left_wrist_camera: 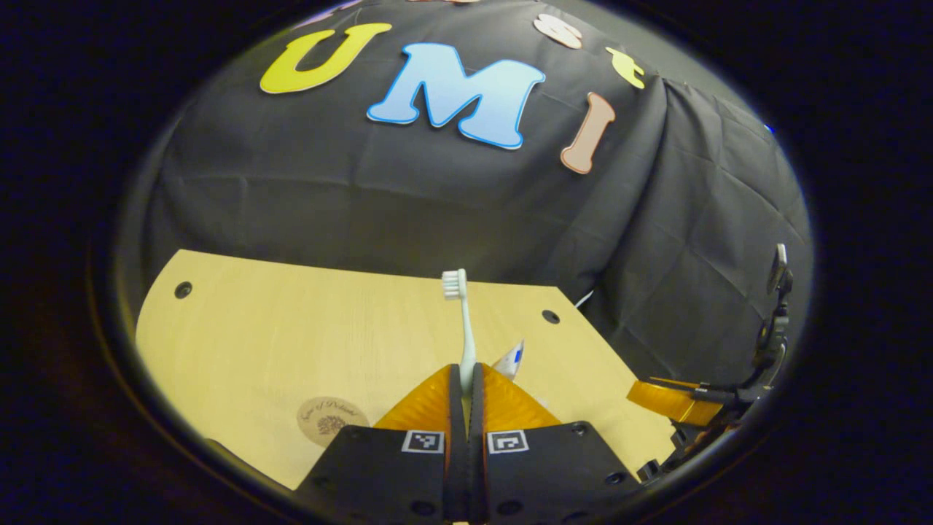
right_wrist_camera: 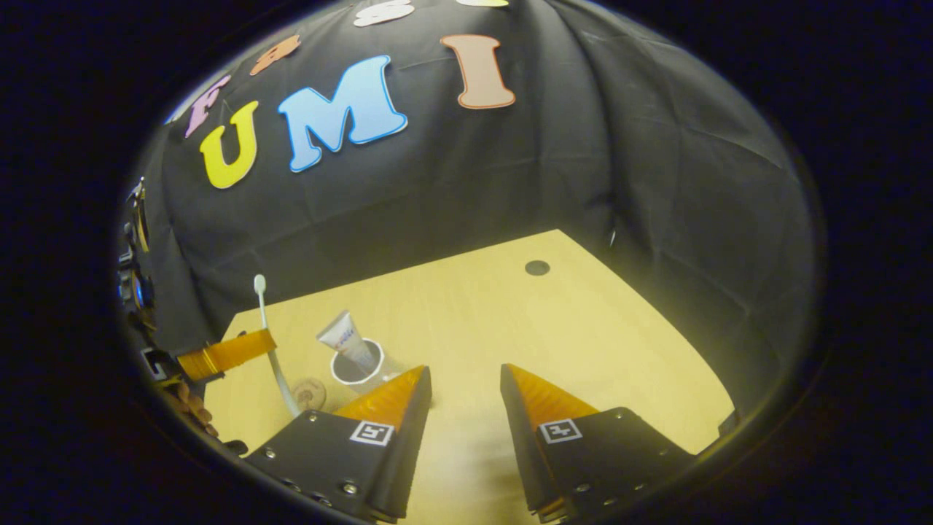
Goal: Put the toothbrush and toothpaste on the desktop into the cup, then pick up the cup and place it on the coaster on the desktop.
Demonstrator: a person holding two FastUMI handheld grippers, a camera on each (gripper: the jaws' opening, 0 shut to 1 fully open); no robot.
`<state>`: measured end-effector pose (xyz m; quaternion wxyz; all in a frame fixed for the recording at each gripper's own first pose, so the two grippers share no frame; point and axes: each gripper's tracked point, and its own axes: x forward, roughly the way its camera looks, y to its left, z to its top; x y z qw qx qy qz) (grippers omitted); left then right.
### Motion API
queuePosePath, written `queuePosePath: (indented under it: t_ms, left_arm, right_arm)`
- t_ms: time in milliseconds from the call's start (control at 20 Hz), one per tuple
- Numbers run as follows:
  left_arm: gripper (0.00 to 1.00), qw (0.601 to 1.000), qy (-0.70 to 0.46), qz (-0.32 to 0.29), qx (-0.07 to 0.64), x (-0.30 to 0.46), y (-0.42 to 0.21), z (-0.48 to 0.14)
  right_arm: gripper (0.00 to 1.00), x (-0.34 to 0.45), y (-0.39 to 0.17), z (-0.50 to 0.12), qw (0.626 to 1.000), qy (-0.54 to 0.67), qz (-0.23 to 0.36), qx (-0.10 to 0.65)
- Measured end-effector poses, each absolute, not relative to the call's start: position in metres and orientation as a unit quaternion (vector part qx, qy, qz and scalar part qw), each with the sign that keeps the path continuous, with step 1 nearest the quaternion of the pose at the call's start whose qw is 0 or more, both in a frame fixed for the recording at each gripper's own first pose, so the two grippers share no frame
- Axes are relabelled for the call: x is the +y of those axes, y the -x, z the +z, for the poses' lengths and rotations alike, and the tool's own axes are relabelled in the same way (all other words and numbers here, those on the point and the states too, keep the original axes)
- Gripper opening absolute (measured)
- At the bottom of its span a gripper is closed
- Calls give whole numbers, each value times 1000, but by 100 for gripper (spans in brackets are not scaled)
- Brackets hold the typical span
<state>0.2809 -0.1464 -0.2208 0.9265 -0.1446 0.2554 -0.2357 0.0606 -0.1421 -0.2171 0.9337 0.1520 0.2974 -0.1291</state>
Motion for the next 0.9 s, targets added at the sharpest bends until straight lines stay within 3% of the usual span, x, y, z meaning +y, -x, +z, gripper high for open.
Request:
queuePosePath:
  t_ms: [400,900]
  left_arm:
    - [7,936,152,-232,216,-173,-332,-215]
    - [7,942,179,-167,228,-179,-347,-248]
  right_arm:
    - [58,-202,-42,-229,923,-147,-164,317]
    - [58,-225,-29,-239,914,-142,-162,345]
